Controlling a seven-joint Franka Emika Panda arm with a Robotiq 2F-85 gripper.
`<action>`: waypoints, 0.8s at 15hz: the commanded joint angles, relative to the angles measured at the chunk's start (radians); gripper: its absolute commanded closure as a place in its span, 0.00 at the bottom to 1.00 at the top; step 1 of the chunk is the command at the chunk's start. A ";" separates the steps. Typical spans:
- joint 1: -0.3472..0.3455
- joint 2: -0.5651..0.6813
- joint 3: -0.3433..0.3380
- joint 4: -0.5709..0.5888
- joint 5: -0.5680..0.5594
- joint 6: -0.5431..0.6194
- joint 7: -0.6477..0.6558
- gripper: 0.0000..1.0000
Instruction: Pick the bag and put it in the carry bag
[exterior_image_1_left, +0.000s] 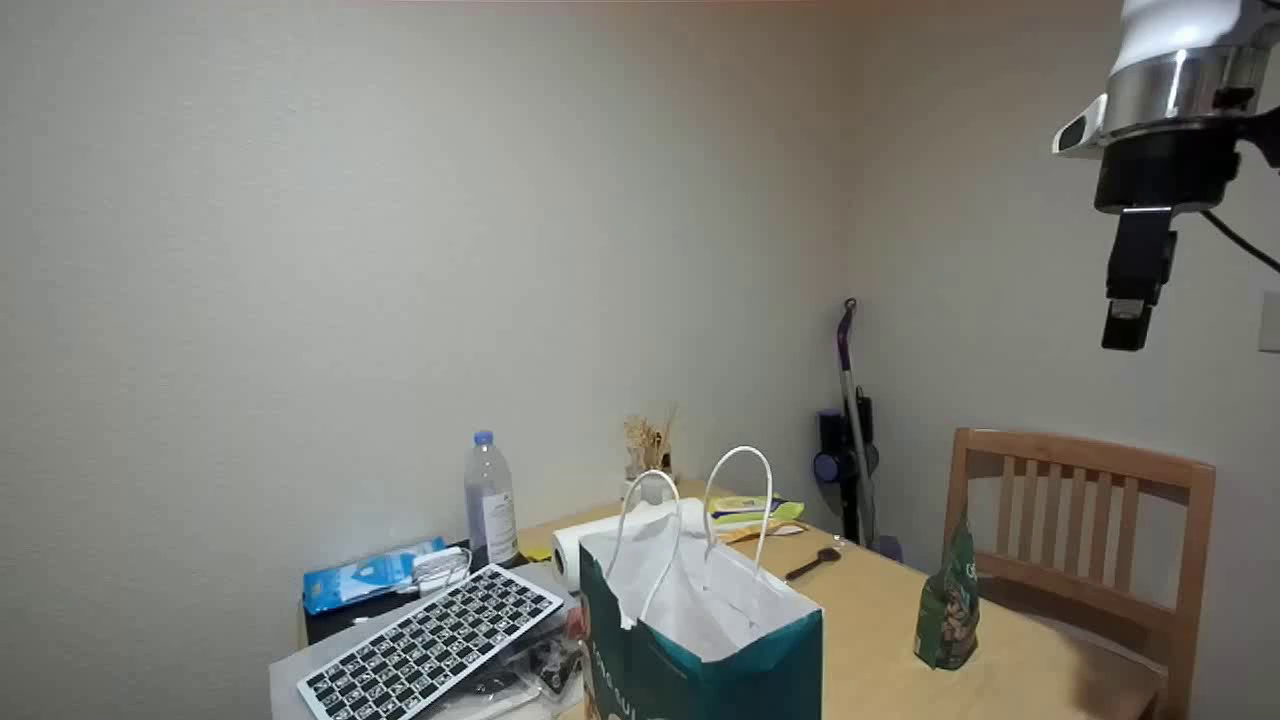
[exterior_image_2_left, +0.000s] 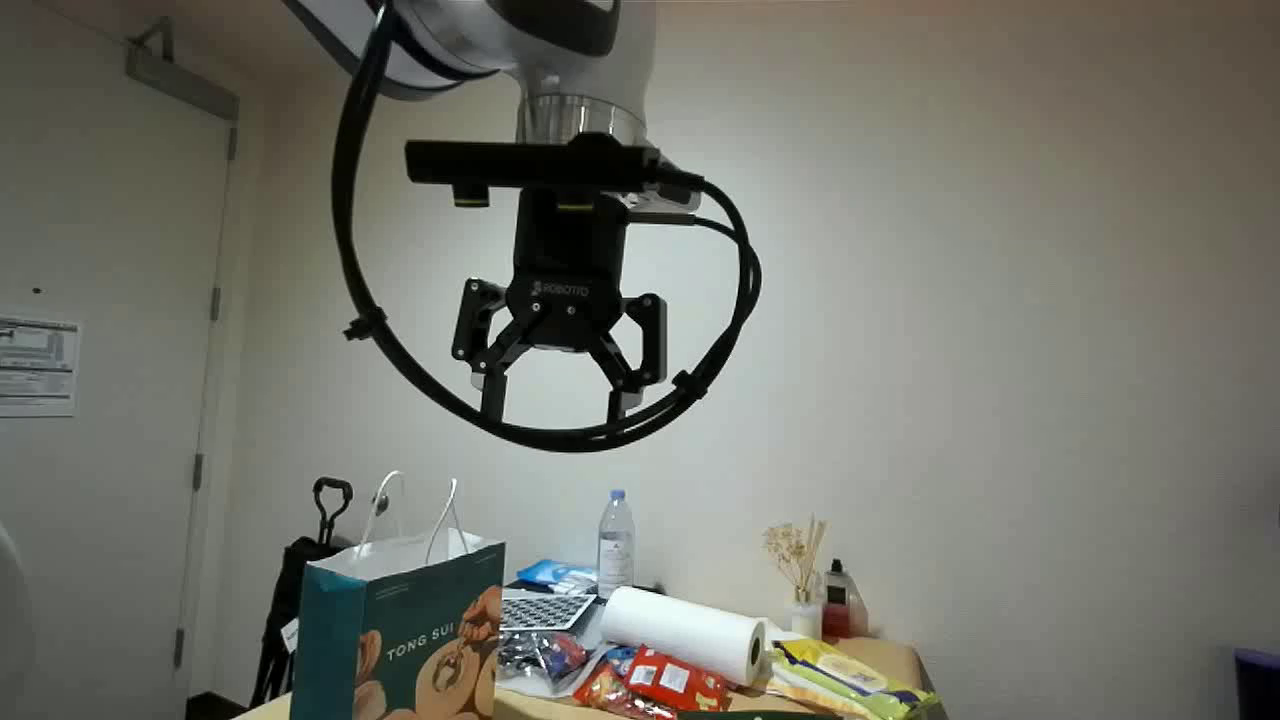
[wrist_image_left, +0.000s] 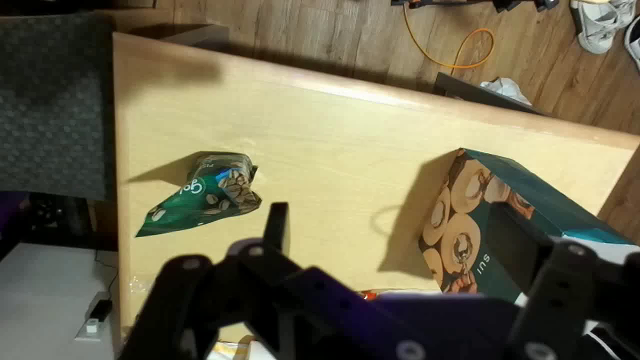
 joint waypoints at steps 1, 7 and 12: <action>-0.005 0.002 0.004 0.002 0.004 -0.002 -0.003 0.00; 0.004 0.081 0.000 0.034 -0.004 0.016 -0.005 0.00; 0.005 0.275 0.001 0.116 -0.001 0.070 0.003 0.00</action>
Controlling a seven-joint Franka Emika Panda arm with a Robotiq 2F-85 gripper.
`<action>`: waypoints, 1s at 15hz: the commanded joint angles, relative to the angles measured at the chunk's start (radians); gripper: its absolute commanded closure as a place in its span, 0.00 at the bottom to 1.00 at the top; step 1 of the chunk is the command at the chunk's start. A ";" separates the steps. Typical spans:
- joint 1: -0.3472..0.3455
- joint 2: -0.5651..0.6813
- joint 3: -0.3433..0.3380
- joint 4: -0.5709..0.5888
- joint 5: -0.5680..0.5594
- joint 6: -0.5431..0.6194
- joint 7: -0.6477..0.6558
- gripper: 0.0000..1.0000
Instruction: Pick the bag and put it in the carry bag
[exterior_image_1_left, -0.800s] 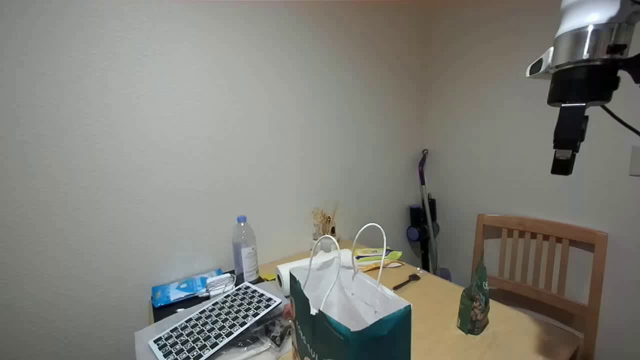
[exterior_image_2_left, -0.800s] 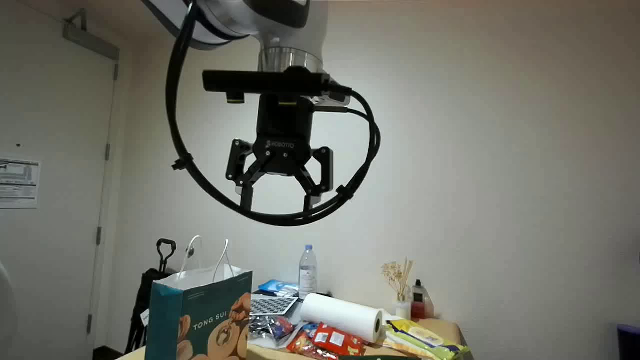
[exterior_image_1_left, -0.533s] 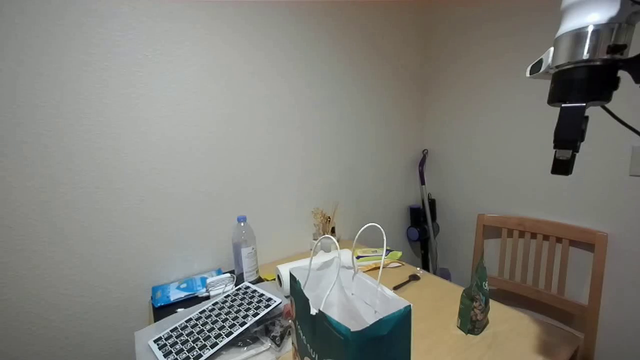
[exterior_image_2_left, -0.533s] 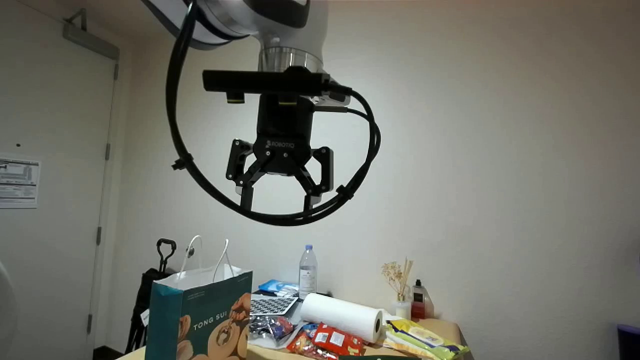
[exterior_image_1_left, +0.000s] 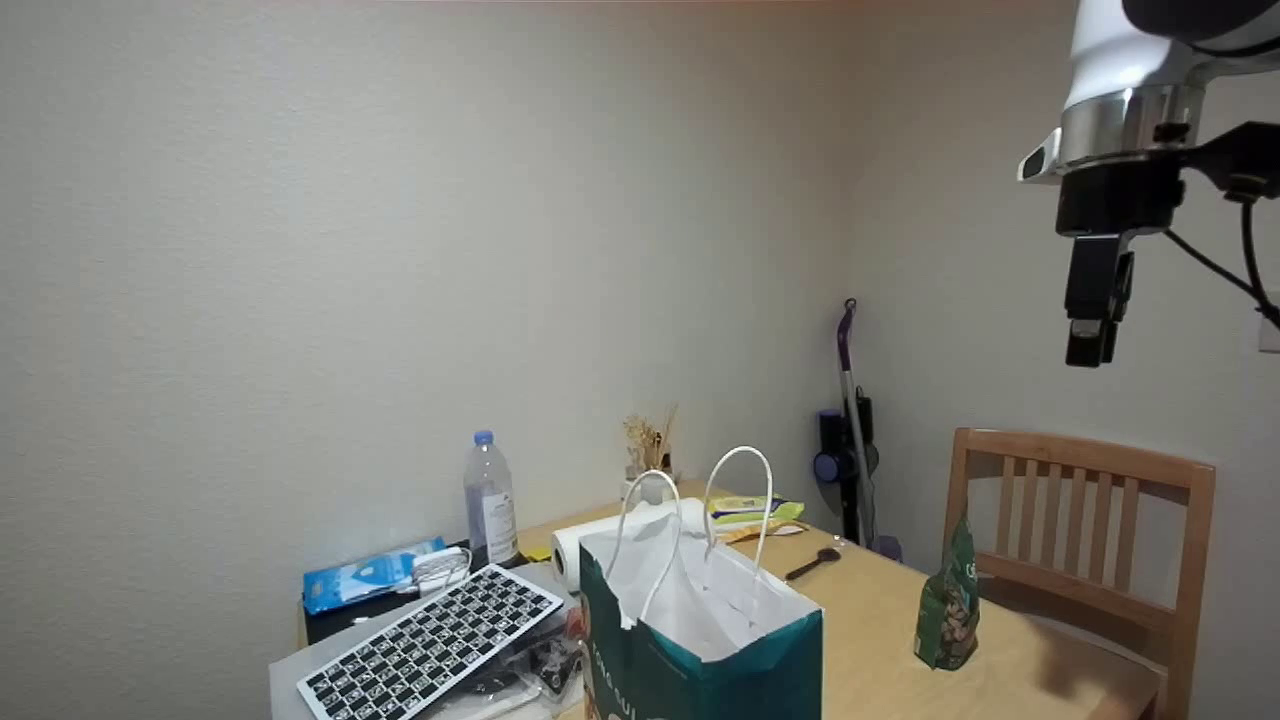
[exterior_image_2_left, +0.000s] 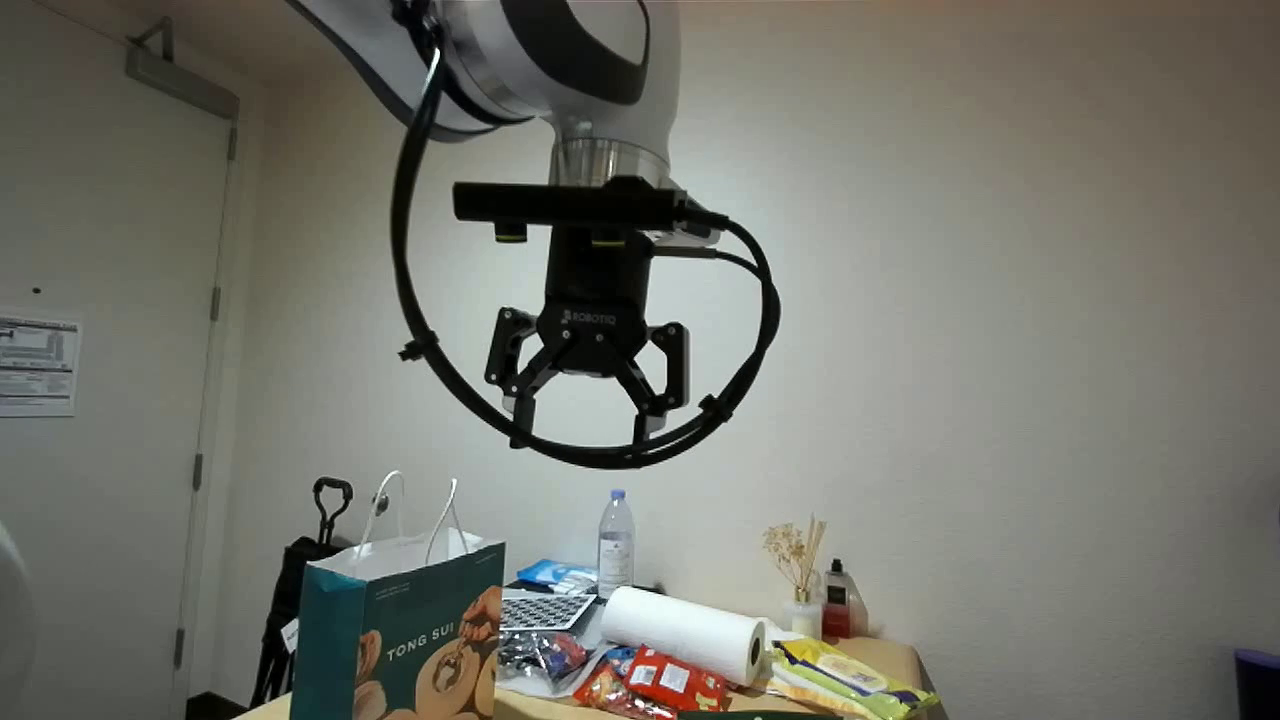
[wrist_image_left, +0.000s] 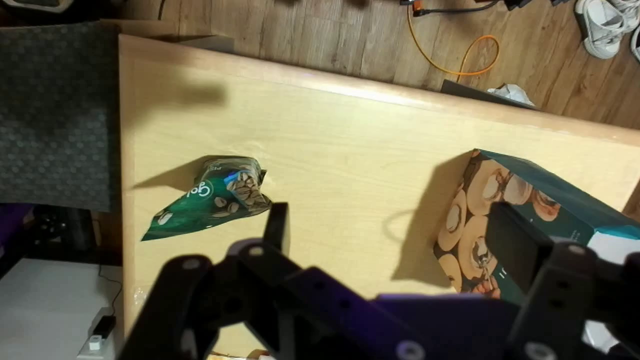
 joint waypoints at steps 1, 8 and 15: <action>0.002 0.188 0.007 0.098 0.003 0.030 0.003 0.00; -0.022 0.246 0.026 0.119 0.011 0.025 -0.007 0.00; -0.015 0.305 -0.005 0.107 0.065 0.112 -0.010 0.00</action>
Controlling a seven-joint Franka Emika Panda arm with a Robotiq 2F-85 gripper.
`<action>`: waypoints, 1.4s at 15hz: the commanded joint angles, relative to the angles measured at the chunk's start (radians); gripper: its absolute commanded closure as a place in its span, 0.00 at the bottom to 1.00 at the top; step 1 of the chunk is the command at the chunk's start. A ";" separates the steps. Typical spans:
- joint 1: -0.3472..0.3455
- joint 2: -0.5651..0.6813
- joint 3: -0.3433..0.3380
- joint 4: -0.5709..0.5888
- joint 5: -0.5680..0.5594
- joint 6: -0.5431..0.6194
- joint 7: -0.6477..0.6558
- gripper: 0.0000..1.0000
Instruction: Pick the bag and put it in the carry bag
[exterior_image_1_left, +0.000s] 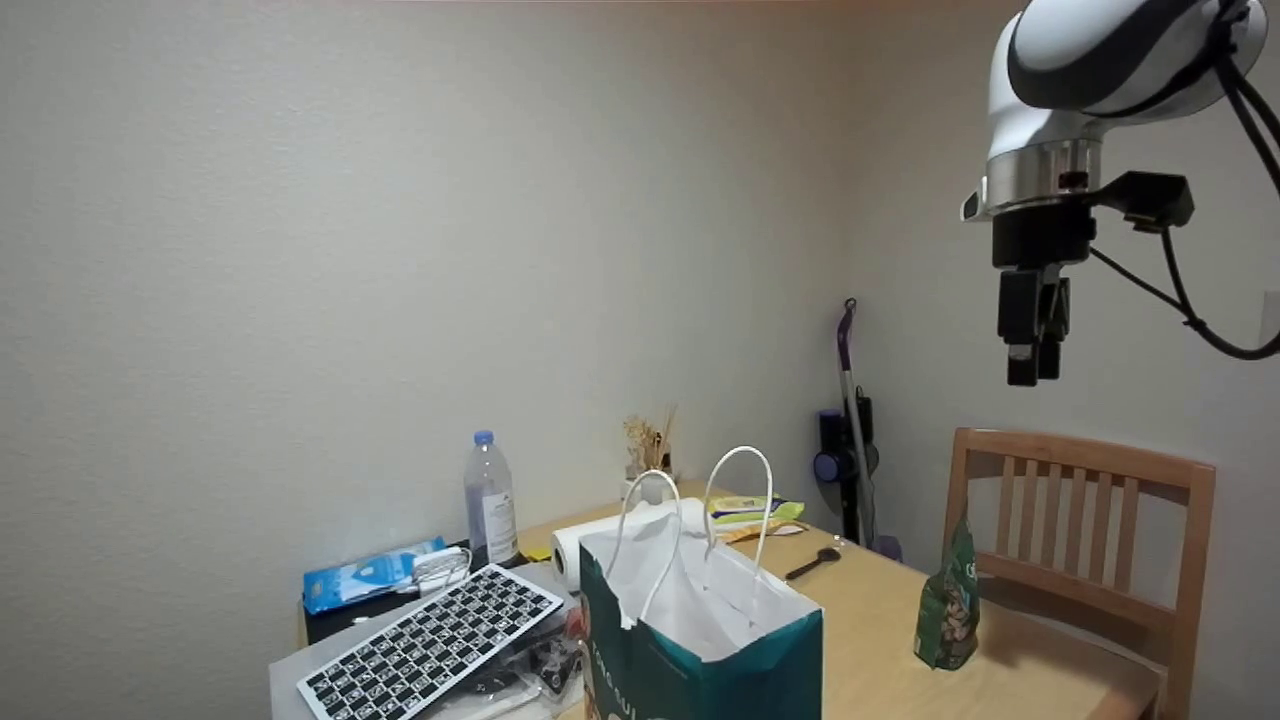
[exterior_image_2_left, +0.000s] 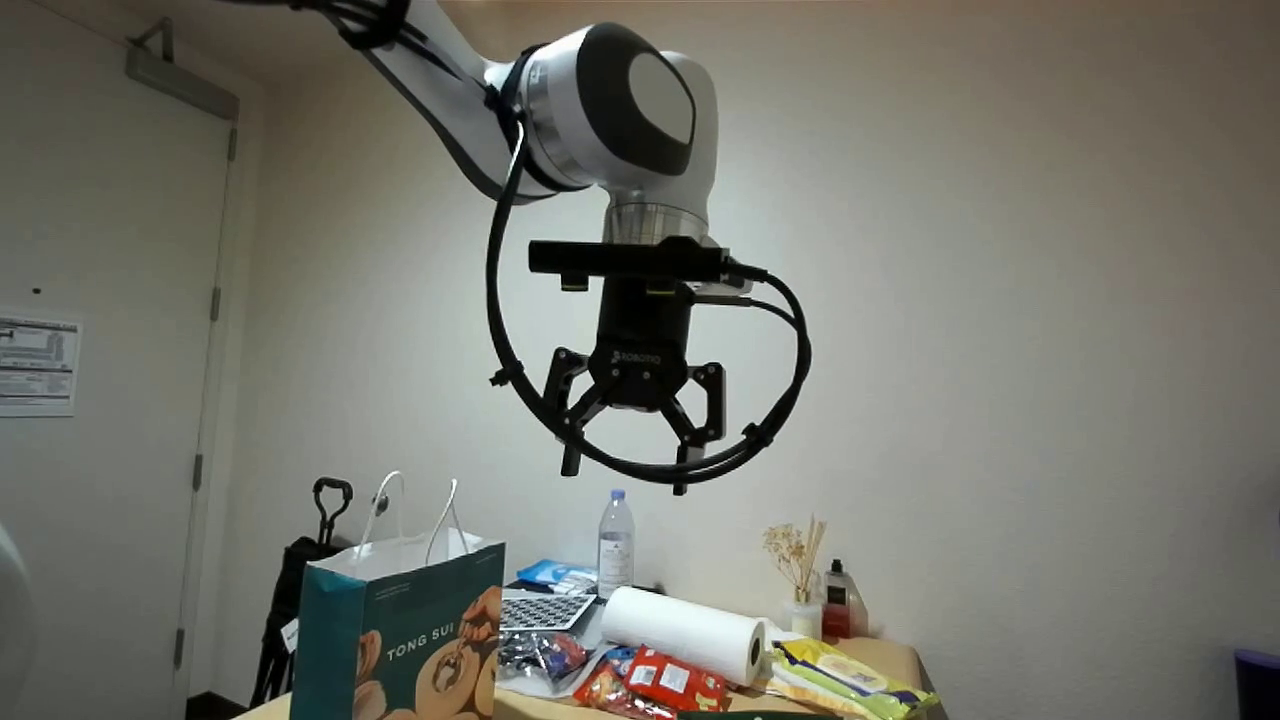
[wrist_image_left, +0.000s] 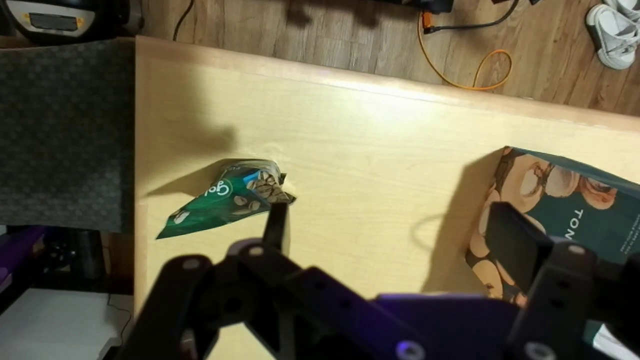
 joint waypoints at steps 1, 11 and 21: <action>-0.012 0.102 -0.017 -0.003 0.070 0.087 -0.007 0.00; -0.078 0.408 0.010 0.058 0.113 0.126 0.186 0.00; -0.100 0.488 0.018 0.084 0.178 0.260 0.250 0.00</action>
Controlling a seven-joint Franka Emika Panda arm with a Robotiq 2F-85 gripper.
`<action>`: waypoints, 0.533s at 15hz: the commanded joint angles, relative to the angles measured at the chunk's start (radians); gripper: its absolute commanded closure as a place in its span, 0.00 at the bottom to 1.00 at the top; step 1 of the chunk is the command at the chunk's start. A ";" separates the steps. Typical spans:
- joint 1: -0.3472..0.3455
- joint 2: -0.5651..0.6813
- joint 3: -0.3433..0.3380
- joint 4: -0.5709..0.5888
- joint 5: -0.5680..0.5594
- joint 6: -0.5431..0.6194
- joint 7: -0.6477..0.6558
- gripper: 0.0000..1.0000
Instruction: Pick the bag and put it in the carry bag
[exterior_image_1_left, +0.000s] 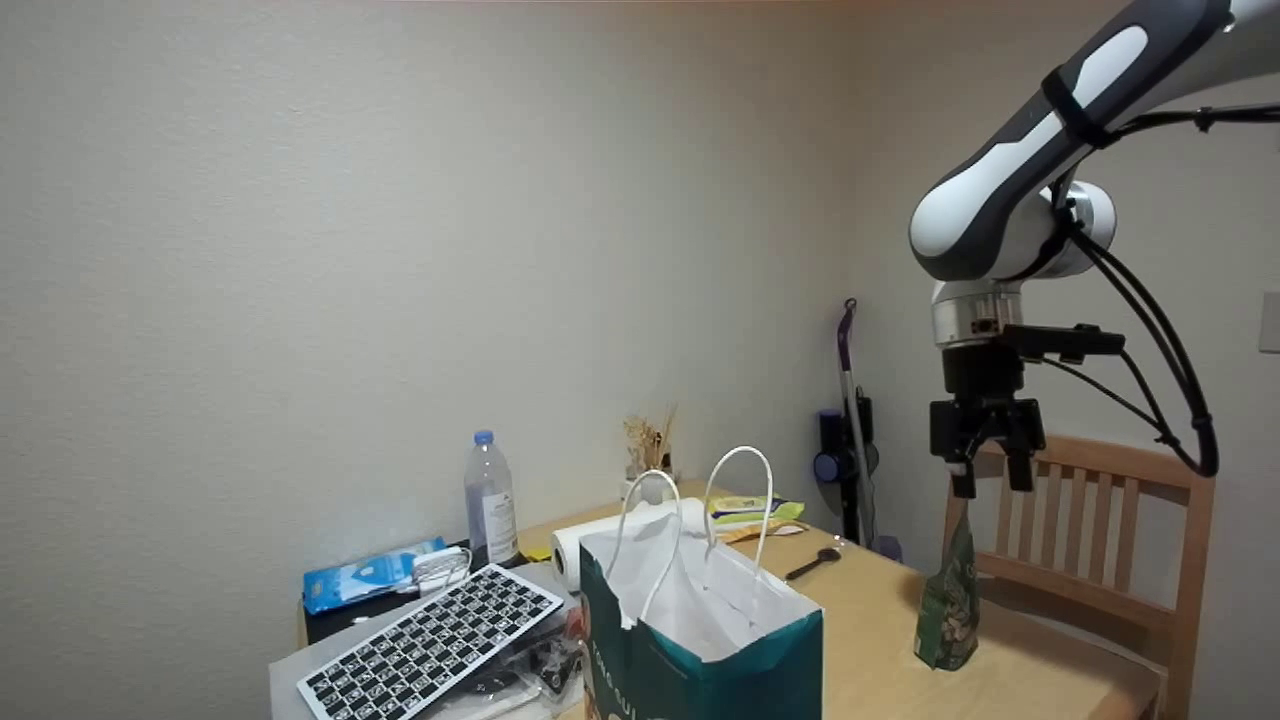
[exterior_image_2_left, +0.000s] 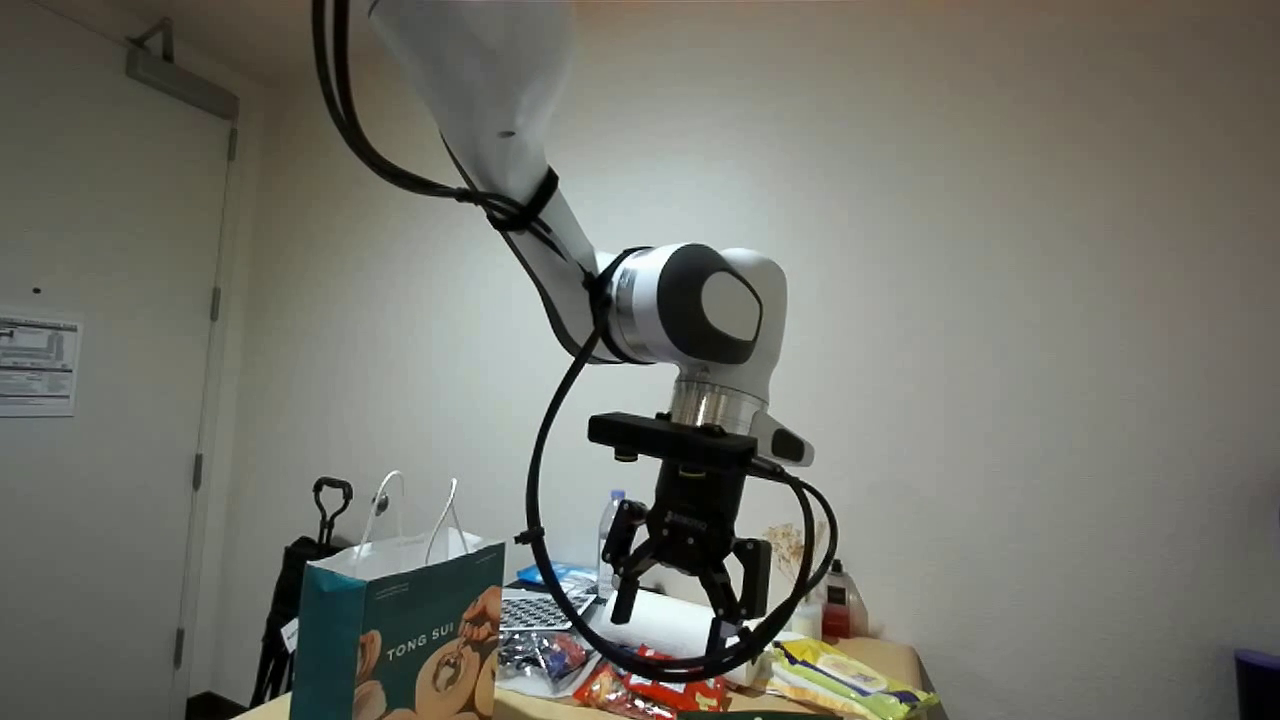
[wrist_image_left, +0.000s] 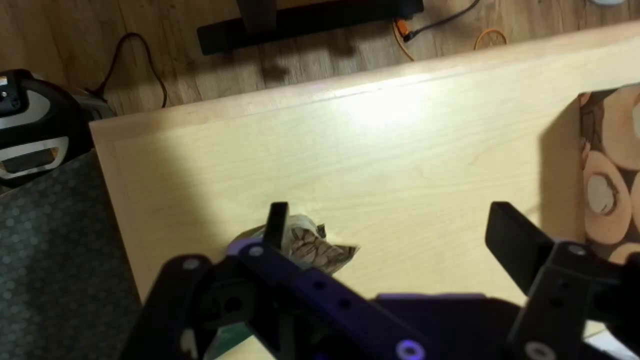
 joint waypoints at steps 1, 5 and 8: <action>-0.035 0.108 0.016 0.053 0.075 0.117 0.080 0.00; -0.053 0.215 0.021 0.116 0.099 0.247 0.172 0.00; -0.062 0.257 0.022 0.138 0.094 0.292 0.236 0.00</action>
